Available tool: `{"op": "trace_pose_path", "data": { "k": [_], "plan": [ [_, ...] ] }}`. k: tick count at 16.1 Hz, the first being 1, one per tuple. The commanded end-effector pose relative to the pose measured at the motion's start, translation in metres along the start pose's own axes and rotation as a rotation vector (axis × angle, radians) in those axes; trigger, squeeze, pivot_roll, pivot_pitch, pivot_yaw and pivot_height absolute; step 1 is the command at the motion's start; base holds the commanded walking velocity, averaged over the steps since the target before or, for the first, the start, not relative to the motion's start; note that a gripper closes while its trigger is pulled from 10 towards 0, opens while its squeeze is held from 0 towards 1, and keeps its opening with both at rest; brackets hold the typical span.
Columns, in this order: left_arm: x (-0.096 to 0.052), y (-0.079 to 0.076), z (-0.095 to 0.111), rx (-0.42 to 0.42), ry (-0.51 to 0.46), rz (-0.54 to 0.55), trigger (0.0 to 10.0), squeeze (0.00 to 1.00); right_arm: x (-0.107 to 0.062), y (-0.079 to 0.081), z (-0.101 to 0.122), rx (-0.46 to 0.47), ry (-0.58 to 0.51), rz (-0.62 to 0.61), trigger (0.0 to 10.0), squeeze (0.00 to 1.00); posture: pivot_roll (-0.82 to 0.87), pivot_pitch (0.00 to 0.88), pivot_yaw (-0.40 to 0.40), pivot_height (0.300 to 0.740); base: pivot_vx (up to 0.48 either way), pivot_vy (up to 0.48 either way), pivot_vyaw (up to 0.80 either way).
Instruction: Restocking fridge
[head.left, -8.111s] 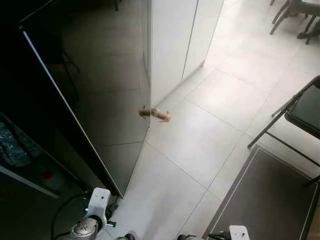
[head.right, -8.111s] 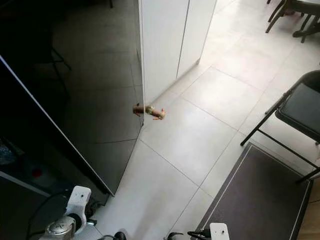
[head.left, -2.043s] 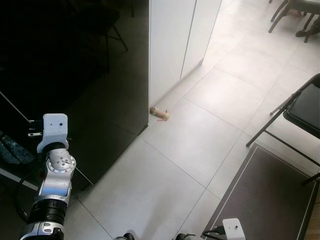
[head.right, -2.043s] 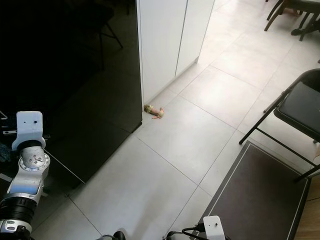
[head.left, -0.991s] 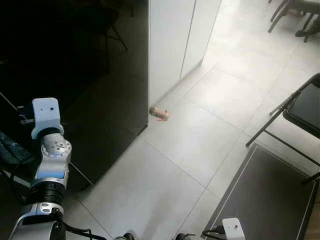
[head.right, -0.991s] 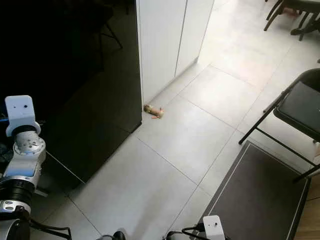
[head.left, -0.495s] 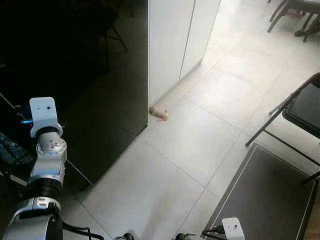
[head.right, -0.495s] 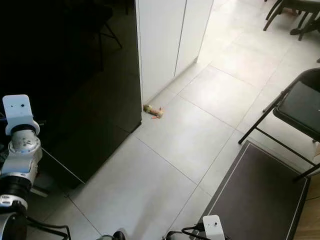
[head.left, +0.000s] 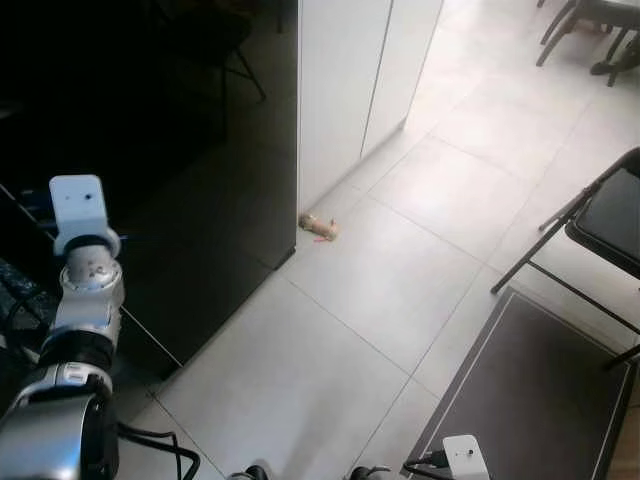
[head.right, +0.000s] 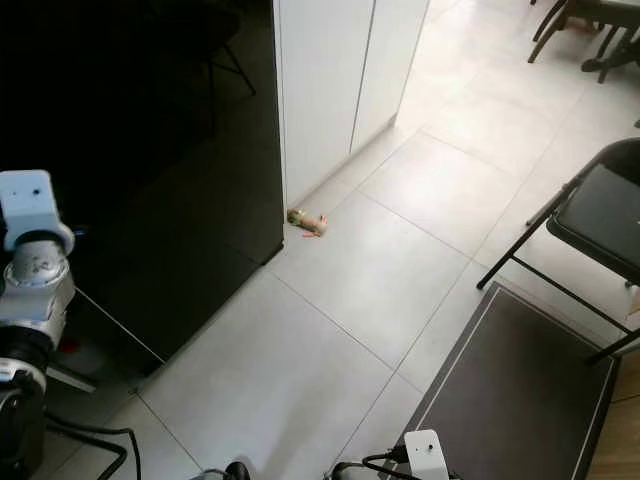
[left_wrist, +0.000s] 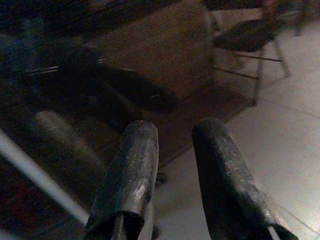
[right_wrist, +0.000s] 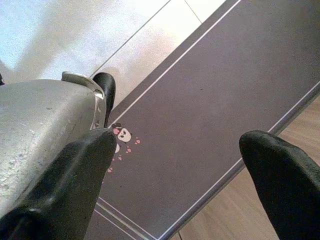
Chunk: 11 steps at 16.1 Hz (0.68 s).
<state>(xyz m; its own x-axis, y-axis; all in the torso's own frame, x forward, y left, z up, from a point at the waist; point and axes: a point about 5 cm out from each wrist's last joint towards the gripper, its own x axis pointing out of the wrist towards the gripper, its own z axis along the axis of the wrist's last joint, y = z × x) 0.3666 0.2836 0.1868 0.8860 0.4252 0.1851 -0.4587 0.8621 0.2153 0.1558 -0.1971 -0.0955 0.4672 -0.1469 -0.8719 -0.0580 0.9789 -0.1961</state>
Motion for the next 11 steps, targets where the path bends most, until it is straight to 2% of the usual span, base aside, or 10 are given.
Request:
{"op": "trace_pose_path", "data": {
  "k": [1, 6, 8, 11],
  "plan": [
    [0.0, -0.007, -0.001, 0.017, 0.001, -0.043, 10.0, 0.0, -0.001, 0.01, -0.008, -0.002, 0.024, 0.041, 10.0, 0.0, -0.16, 0.148, -0.037, 0.74, 0.0, 0.0, 0.0],
    [0.008, -0.004, 0.007, 0.015, -0.001, -0.047, 10.0, 0.0, -0.001, 0.009, -0.008, -0.004, 0.016, 0.042, 10.0, 0.0, -0.16, 0.136, -0.033, 0.74, 0.0, 0.0, 0.0],
    [-0.002, -0.018, -0.003, -0.002, -0.004, -0.111, 10.0, 0.0, -0.001, 0.009, -0.008, -0.002, 0.01, 0.046, 10.0, 0.0, -0.16, 0.132, -0.03, 0.74, 0.0, 0.0, 0.0],
    [-0.022, -0.032, -0.02, -0.01, -0.011, -0.148, 10.0, 0.0, -0.002, 0.011, -0.008, 0.003, 0.007, 0.053, 10.0, 0.0, -0.16, 0.134, -0.027, 0.74, 0.0, 0.0, 0.0]
  ]
}}
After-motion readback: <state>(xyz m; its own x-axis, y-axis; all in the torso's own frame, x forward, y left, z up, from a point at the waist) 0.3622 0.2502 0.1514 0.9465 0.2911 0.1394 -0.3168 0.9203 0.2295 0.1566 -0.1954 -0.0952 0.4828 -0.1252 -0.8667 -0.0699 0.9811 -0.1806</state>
